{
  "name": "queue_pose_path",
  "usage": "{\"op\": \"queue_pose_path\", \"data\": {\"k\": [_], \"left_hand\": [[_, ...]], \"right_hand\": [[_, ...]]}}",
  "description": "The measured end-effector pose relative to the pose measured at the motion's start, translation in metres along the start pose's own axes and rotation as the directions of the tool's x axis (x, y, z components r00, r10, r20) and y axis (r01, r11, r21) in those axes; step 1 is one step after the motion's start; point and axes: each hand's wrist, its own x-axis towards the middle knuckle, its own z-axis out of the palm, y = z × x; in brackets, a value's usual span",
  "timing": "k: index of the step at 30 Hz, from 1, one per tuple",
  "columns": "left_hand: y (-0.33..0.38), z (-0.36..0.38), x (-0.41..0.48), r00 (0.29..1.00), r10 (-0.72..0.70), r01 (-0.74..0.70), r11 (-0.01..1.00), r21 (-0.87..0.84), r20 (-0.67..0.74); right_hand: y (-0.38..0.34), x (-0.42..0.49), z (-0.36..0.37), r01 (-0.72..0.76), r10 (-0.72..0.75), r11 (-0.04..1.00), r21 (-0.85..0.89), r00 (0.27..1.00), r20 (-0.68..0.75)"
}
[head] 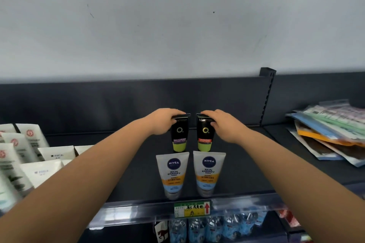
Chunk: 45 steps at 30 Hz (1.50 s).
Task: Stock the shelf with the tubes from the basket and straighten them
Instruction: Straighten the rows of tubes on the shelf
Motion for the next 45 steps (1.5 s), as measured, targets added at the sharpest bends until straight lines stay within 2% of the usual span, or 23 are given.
{"op": "queue_pose_path", "data": {"k": [4,11,19,26,38,45], "left_hand": [[-0.003,-0.005,-0.001,1.000,0.016,-0.016,1.000,-0.018,0.004],[-0.007,-0.005,-0.021,0.999,0.016,-0.014,0.999,-0.045,0.036],[-0.003,-0.005,-0.049,0.998,0.020,-0.012,0.991,-0.131,0.066],[-0.001,-0.005,-0.063,0.995,0.025,-0.010,0.989,-0.147,0.099],[0.006,0.000,-0.077,0.996,0.039,-0.022,0.977,-0.211,0.080],[0.010,0.001,-0.082,0.996,0.044,-0.026,0.978,-0.208,0.083]], "right_hand": [[0.003,0.001,-0.003,0.000,0.003,0.999,0.038,0.998,-0.070],[-0.004,-0.012,-0.008,0.023,-0.023,0.986,0.166,1.000,-0.004],[-0.011,-0.029,-0.006,0.128,-0.135,0.971,0.200,0.991,0.023],[-0.010,-0.038,-0.004,0.115,-0.127,0.957,0.266,0.991,0.028],[-0.007,-0.045,-0.005,0.086,-0.114,0.956,0.280,0.990,0.084],[-0.006,-0.050,-0.005,0.108,-0.128,0.969,0.221,0.989,0.078]]}}
